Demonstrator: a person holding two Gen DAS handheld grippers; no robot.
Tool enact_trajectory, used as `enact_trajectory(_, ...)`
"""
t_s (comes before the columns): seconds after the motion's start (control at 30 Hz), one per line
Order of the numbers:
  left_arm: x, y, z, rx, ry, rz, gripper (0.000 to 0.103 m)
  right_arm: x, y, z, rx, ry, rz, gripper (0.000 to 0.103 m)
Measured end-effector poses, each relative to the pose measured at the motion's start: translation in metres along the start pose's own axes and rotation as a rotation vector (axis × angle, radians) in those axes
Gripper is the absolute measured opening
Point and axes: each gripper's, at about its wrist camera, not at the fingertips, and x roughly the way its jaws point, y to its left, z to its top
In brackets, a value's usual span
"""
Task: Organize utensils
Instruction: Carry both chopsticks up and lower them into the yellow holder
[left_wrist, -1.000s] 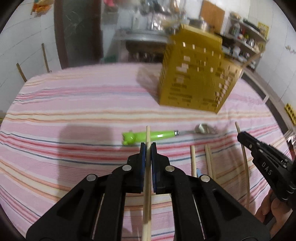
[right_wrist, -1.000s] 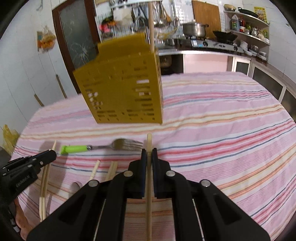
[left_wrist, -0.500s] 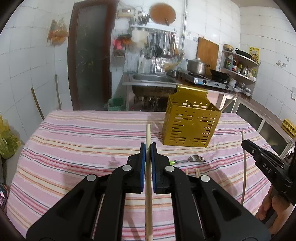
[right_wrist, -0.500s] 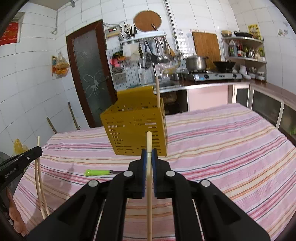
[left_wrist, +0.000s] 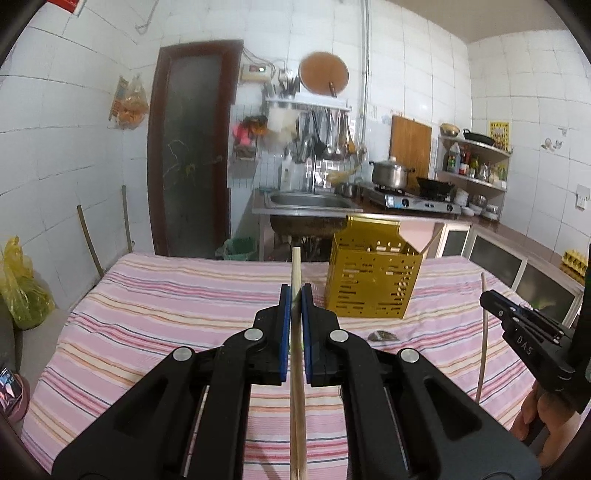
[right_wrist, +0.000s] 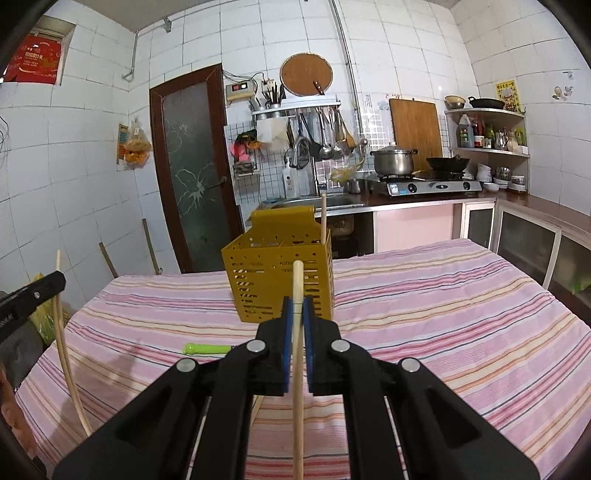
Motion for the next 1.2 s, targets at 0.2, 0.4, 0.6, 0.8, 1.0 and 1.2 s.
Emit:
enact_trajectory(0.2,-0.006,0.001,0.012,-0.013,-0.035,-0.002,0.004,-0.006,-0.004,0.011,-0.005,-0.036,-0.001,0.006)
enact_trajectory(0.4,-0.002,0.001,0.016,-0.021,-0.047,-0.007,0.004,-0.004,-0.004,0.016,-0.007,-0.049,-0.002,0.006)
enact_trajectory(0.6,0.010,0.002,0.024,-0.016,-0.025,-0.007,0.004,0.002,-0.005,0.018,-0.006,-0.038,0.003,0.006)
enact_trajectory(0.8,0.019,-0.006,0.038,-0.010,-0.041,-0.025,0.004,0.013,-0.007,0.025,0.010,-0.042,0.012,0.006)
enact_trajectory(1.0,0.034,-0.021,0.069,0.000,-0.093,-0.050,0.004,0.018,-0.001,0.056,0.001,-0.109,0.026,0.006)
enact_trajectory(1.2,0.065,-0.048,0.123,0.017,-0.188,-0.090,0.004,0.035,0.011,0.110,-0.021,-0.212,0.031,0.006)
